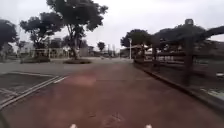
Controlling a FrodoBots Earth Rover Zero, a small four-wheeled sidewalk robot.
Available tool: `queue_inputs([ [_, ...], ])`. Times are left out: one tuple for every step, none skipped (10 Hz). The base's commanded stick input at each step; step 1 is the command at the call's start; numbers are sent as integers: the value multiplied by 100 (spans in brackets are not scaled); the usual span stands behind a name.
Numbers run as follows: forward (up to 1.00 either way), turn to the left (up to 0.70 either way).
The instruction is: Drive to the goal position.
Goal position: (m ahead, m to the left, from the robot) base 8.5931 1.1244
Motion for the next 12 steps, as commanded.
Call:
queue_inputs([
  [100, 0],
  [100, 0],
  [100, 0],
  [100, 0],
  [100, 0],
  [100, 0],
  [100, 0],
  [100, 0],
  [100, 0],
  [100, 0],
  [100, 0],
  [100, 0],
])
